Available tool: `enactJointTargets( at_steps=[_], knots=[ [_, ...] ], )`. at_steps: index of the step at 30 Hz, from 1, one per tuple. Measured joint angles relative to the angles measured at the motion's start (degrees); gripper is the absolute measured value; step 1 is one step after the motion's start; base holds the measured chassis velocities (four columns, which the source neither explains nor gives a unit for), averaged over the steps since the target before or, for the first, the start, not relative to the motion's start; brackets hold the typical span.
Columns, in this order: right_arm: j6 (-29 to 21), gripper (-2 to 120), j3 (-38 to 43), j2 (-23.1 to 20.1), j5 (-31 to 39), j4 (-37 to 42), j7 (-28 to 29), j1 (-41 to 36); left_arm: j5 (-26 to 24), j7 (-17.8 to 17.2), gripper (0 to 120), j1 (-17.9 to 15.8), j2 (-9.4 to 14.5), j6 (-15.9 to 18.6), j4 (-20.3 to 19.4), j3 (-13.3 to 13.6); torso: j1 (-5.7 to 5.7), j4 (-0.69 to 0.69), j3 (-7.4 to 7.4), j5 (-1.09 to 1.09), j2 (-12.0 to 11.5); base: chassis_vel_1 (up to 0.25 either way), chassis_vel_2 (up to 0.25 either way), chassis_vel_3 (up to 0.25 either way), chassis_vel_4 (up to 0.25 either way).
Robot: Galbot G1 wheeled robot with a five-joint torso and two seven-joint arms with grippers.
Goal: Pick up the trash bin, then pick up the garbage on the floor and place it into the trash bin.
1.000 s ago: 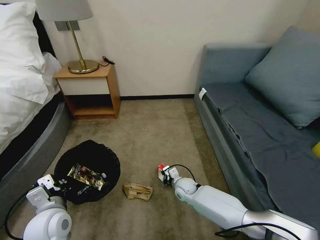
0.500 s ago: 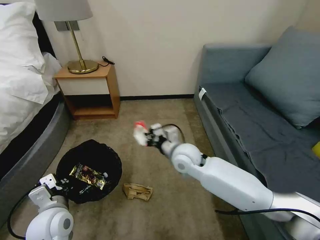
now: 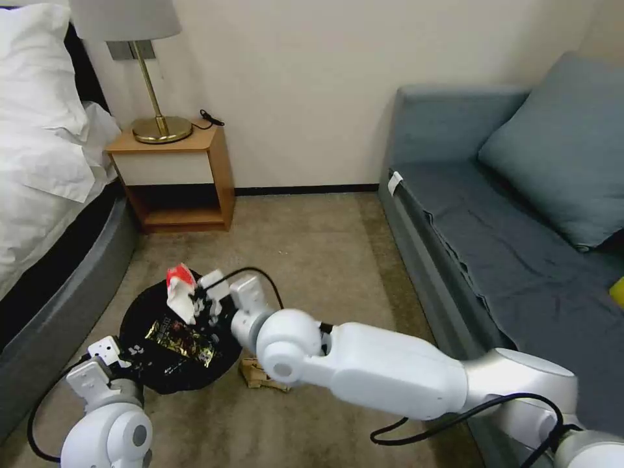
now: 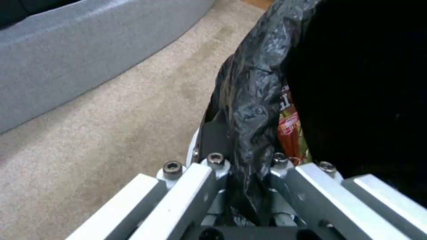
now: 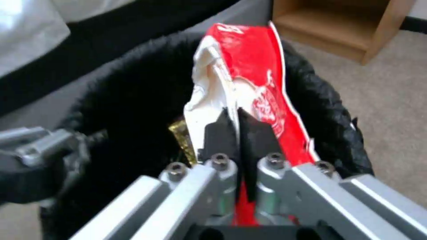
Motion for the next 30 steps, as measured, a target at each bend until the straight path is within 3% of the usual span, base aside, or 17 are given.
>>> enactJointTargets(
  at_steps=[17, 21, 22, 25, 30],
  knots=[
    [0.4, 64, 0.8, -1.9, -1.7, 2.9, -1.7, 0.3, 0.0, 0.0, 3, -0.3, -0.1, 0.0, 0.4, -0.1, 0.0, 0.0, 0.0, 0.01, 0.0, 0.0, 0.0, 0.0, 0.0],
    [2.2, 84, 3.2, -4.2, -8.7, 0.7, -7.0, 2.8, -0.1, 0.0, 3, -0.5, -0.1, 0.0, 0.5, -0.2, 0.0, 0.0, 0.0, 0.02, 0.0, 0.0, 0.0, 0.0, 0.0],
    [2.2, 84, 3.2, -4.2, -8.7, 0.7, -7.0, 2.8, -0.1, 0.0, 3, -0.5, -0.1, 0.0, 0.5, -0.2, 0.0, 0.0, 0.0, 0.02, 0.0, 0.0, 0.0, 0.0, 0.0],
    [3.6, 97, 3.3, -7.5, -17.3, -6.1, -15.0, 5.3, -0.5, 0.0, 3, -0.4, 0.1, -0.1, 0.5, -1.0, 0.0, 0.0, 0.0, 0.02, 0.0, 0.0, 0.0, 0.0, 0.0],
    [2.7, 100, 0.0, -11.7, -25.4, -13.1, -21.1, 6.6, -1.1, 0.2, 3, -0.3, 0.3, -0.1, 0.4, -1.9, 0.0, -0.01, 0.0, 0.02, 0.0, 0.0, 0.0, 0.0, 0.0]
  ],
)
